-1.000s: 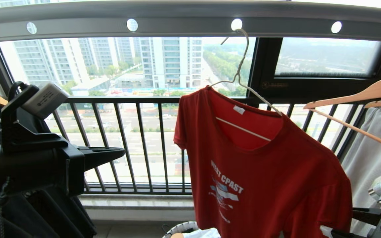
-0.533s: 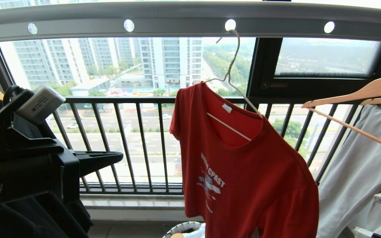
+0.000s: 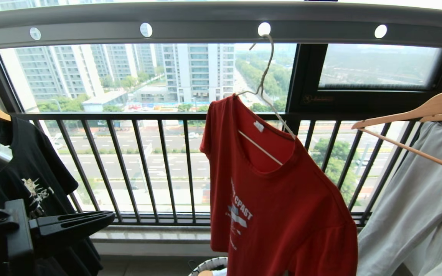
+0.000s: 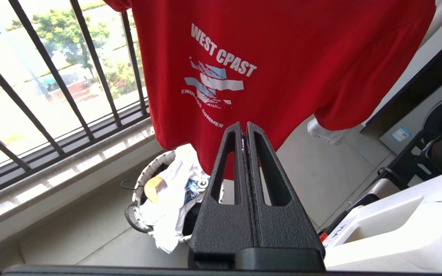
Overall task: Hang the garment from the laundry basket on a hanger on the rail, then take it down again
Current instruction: Take the clothes off the clothes rack
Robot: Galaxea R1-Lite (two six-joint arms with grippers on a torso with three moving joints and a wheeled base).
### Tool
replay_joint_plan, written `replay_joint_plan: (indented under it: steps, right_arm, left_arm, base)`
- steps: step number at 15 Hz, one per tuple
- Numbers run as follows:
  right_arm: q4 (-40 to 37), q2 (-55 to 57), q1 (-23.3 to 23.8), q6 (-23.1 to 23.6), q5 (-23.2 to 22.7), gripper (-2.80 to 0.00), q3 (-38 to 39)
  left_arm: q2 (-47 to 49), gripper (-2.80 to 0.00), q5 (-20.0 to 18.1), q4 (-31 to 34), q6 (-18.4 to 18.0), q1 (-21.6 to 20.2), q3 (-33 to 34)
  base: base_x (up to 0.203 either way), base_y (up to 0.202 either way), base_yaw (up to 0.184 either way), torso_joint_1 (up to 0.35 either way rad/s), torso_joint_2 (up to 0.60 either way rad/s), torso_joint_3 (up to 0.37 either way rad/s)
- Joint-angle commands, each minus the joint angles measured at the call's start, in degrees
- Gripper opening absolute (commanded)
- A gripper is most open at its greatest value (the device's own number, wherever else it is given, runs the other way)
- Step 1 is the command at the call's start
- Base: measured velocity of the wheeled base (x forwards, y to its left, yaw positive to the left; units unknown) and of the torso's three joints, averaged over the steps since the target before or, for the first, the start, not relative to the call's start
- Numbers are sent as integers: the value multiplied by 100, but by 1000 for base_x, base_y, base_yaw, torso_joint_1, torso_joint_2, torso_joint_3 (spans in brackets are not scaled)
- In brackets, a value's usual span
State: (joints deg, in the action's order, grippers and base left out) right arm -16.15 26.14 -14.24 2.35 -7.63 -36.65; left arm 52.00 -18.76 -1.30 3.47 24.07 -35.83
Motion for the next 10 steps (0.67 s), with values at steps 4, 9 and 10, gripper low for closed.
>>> replay_joint_plan:
  steps: [4, 9, 10]
  right_arm:
    - [-1451, -990, 679, -422, 8, -280, -871]
    - [-2959, -1023, 712, -637, 443, -280, -2109]
    - [-3223, -1023, 713, -634, 573, -280, -2251]
  left_arm:
    - [-2705, -280, 32, 504, 235, -1301, 816]
    - [-3730, -280, 122, 1573, 446, -2726, 419]
    - [-3805, -280, 167, 1593, 457, -2691, 438]
  base:
    - [0, 0, 0, 0, 0, 0]
    - [0, 0, 0, 0, 0, 0]
    - [0, 0, 0, 0, 0, 0]
